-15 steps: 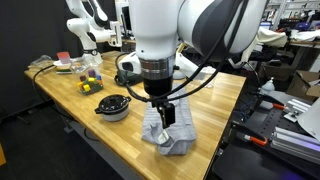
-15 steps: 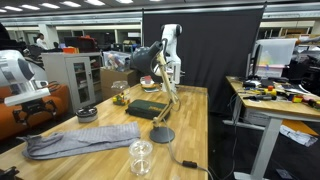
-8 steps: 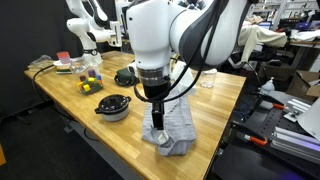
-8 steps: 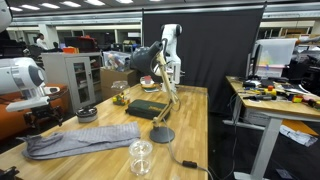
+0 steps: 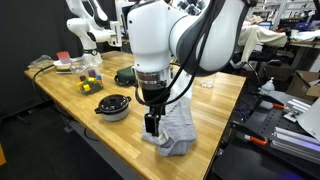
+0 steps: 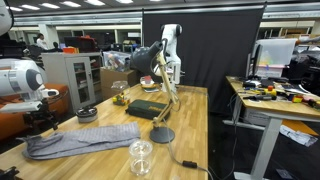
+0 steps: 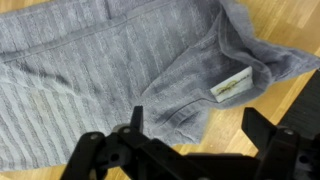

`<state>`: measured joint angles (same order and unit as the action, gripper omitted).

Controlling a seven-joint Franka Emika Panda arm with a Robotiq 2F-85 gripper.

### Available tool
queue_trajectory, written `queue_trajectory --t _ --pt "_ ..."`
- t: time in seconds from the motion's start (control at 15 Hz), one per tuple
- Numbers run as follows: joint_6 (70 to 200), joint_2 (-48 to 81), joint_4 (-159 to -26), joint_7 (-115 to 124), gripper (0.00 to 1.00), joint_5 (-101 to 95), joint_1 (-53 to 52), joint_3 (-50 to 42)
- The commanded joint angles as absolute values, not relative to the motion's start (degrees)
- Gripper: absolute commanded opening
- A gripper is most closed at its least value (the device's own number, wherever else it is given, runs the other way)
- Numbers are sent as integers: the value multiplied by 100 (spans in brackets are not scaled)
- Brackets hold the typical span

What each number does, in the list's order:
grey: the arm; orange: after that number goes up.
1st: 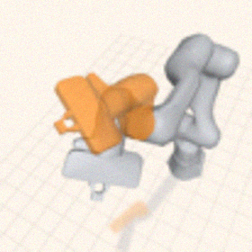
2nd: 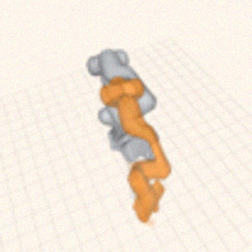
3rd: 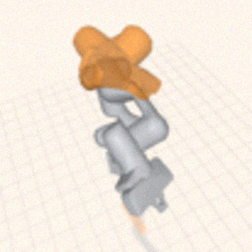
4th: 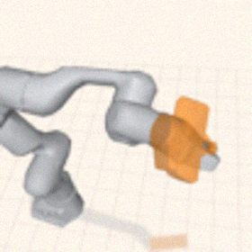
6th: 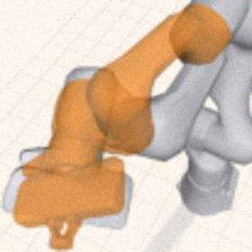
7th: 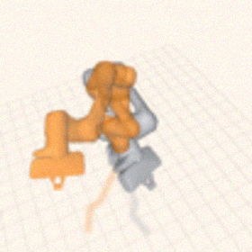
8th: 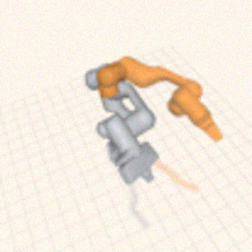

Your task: Unfold the towel on the table

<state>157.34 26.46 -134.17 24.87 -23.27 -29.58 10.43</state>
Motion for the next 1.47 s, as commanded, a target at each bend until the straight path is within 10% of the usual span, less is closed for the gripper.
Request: queue_trajectory --t 0.0,1.4 --pt "15754 2624 -13427 2365 100 -2157 -3113 907" --pt "15456 2891 -13078 2849 100 -1311 -3292 629"
